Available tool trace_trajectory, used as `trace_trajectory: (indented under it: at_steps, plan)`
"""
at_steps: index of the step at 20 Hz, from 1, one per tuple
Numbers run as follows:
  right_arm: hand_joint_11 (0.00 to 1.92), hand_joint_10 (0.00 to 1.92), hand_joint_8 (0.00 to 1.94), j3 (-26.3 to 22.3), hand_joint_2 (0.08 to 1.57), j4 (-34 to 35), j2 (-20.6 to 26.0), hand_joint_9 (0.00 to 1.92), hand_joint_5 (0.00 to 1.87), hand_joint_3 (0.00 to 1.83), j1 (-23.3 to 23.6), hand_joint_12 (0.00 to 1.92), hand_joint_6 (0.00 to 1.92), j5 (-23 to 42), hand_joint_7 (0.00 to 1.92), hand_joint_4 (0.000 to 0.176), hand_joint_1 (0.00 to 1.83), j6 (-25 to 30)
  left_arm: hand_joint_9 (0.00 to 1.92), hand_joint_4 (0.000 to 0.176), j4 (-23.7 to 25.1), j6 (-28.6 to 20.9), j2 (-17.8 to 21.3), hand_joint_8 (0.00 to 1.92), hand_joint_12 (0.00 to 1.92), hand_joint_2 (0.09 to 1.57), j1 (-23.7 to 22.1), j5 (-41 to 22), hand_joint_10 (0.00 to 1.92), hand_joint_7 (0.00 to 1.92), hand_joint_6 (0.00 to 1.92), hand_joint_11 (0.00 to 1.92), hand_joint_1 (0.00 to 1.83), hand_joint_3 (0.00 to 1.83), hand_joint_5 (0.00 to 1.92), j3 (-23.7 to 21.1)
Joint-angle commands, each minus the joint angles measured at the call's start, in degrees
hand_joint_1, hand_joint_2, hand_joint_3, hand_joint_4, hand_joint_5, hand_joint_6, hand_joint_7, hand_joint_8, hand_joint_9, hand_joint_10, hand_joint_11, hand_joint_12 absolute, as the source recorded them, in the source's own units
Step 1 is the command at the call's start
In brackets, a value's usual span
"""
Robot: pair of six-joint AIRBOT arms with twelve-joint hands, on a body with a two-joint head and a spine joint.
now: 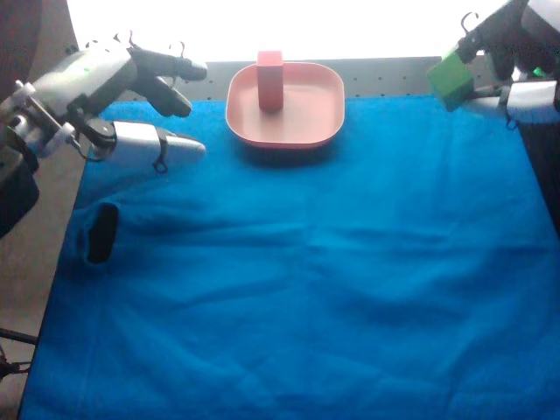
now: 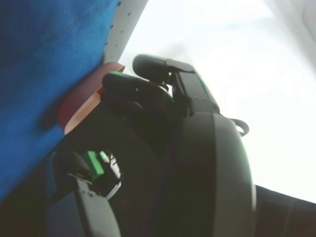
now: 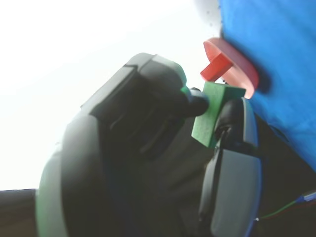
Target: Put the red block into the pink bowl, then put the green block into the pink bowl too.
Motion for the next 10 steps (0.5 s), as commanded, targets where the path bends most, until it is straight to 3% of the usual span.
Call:
trace_trajectory:
  at_steps: [1,2,5,7,8,9,10]
  plan:
    - [1.2,1.92,1.7,0.8,1.0,0.3,-0.1,1.15,1.28,0.0,1.3,1.92,0.43,6.5,1.1,0.0,1.21,0.2,0.82,0.0,-0.3,-0.3,0.4,0.0,1.25,0.85,-0.2,-7.8,0.58,1.12,0.0,0.25,0.97,0.0,0.67,-0.4]
    - [1.22,1.92,1.76,1.3,1.0,0.3,-0.3,1.16,1.28,0.0,1.7,1.92,0.45,6.1,1.09,0.0,1.21,0.2,0.84,0.0,0.0,-0.3,0.7,0.0,1.18,0.85,0.1,-8.3,0.53,1.12,0.0,0.26,0.96,0.0,0.66,-0.9]
    - [1.04,1.92,1.74,2.3,1.0,0.3,-0.7,1.0,1.26,0.0,2.7,1.92,0.47,5.8,1.0,0.0,1.21,0.2,0.91,0.0,0.5,0.5,1.8,0.0,1.12,0.86,0.8,-10.1,0.36,1.12,0.0,0.25,0.97,0.0,0.67,-2.9]
    - [0.96,1.88,1.43,3.0,1.01,0.3,-1.1,0.95,1.26,0.0,3.8,1.92,0.49,5.5,1.03,0.0,1.21,0.2,0.93,0.0,0.4,1.8,2.9,0.01,1.12,0.86,1.2,-11.0,0.35,1.13,0.0,0.24,0.96,0.0,0.68,-4.5]
    - [0.96,1.8,1.26,3.3,1.0,0.3,-1.4,0.98,1.26,0.0,4.4,1.92,0.48,5.4,1.08,0.0,1.21,0.2,0.9,0.0,0.4,2.3,3.4,0.0,1.08,0.84,1.4,-11.7,0.32,1.13,0.0,0.21,0.97,0.0,0.67,-5.3]
    - [0.9,1.55,1.02,3.8,1.0,0.3,-1.7,0.98,1.26,0.0,5.0,1.81,0.49,5.3,1.12,0.0,1.21,0.2,0.9,0.0,0.3,2.5,3.8,0.0,1.08,0.84,1.7,-12.6,0.31,1.13,0.0,0.21,0.97,0.0,0.66,-5.9]
    - [0.81,1.33,1.04,4.2,1.03,0.3,-2.0,0.96,1.28,0.0,5.5,1.7,0.26,5.1,1.1,0.0,1.27,0.2,0.87,0.0,0.2,2.5,4.1,0.0,1.07,0.83,2.0,-13.3,0.3,1.12,0.0,0.19,0.97,0.0,0.66,-6.3]
